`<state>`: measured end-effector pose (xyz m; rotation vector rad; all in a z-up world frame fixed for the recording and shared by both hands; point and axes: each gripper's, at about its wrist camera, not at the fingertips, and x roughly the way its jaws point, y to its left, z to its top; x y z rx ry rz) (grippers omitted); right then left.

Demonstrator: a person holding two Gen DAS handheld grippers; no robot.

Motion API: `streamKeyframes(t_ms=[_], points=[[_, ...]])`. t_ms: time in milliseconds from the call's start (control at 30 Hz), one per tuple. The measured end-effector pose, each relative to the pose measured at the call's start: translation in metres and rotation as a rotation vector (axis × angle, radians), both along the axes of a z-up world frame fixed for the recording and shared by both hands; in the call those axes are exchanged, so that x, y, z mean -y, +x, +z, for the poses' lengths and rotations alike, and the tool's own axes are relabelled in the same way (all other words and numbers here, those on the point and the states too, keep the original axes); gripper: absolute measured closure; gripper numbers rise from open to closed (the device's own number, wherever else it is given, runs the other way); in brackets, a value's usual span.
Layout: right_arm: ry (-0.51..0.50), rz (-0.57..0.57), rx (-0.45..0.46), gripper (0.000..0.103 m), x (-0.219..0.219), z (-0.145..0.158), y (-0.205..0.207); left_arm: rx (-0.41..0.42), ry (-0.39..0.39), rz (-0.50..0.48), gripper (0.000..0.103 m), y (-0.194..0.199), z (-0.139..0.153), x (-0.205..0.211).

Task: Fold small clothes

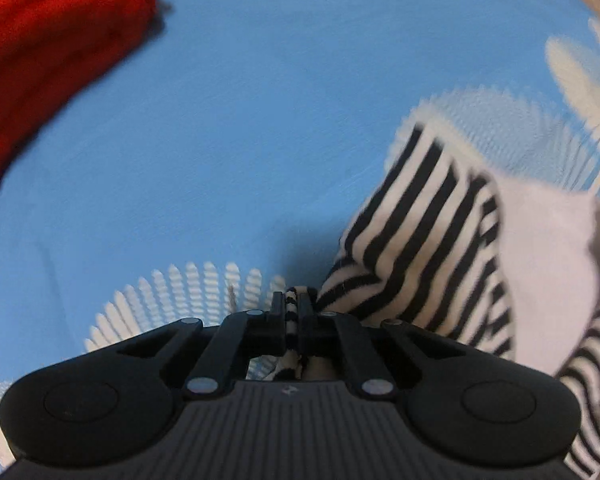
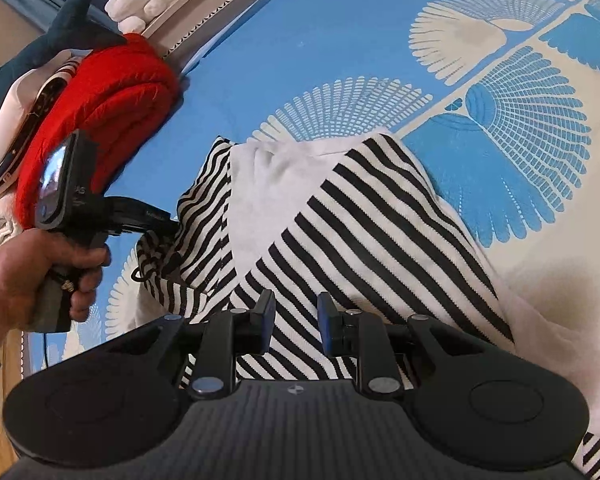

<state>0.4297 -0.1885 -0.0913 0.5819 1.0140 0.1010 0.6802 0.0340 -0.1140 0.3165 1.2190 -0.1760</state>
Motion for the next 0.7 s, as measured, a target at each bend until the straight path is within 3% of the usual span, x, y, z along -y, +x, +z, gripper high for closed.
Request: streamKeyframes(t_ms=[167, 300, 367, 467, 533, 633, 700], points=[[-0.003, -0.003, 0.014, 0.079, 0.0, 0.006, -0.004, 0.292, -0.012, 0.0, 0.098, -0.065, 0.083, -0.002], [-0.011, -0.02, 0.03, 0.079, 0.004, 0.012, -0.009, 0.612, -0.029, -0.006, 0.098, -0.176, 0.144, 0.003], [-0.015, -0.039, 0.036, 0.079, 0.007, 0.015, -0.012, 0.677, -0.081, -0.035, 0.098, -0.236, 0.149, 0.012], [-0.029, -0.096, 0.045, 0.079, 0.014, 0.018, -0.016, 0.627, -0.128, -0.105, 0.098, -0.32, 0.117, 0.027], [-0.038, -0.126, 0.046, 0.079, 0.02, 0.019, -0.018, 0.463, -0.168, -0.122, 0.097, -0.362, 0.075, 0.034], [-0.045, -0.148, 0.05, 0.079, 0.029, 0.019, -0.021, 0.32, -0.125, -0.146, 0.096, -0.392, 0.03, 0.037], [-0.054, -0.157, 0.047, 0.079, 0.033, 0.018, -0.024, 0.333, -0.172, -0.092, 0.092, -0.388, 0.038, 0.026]])
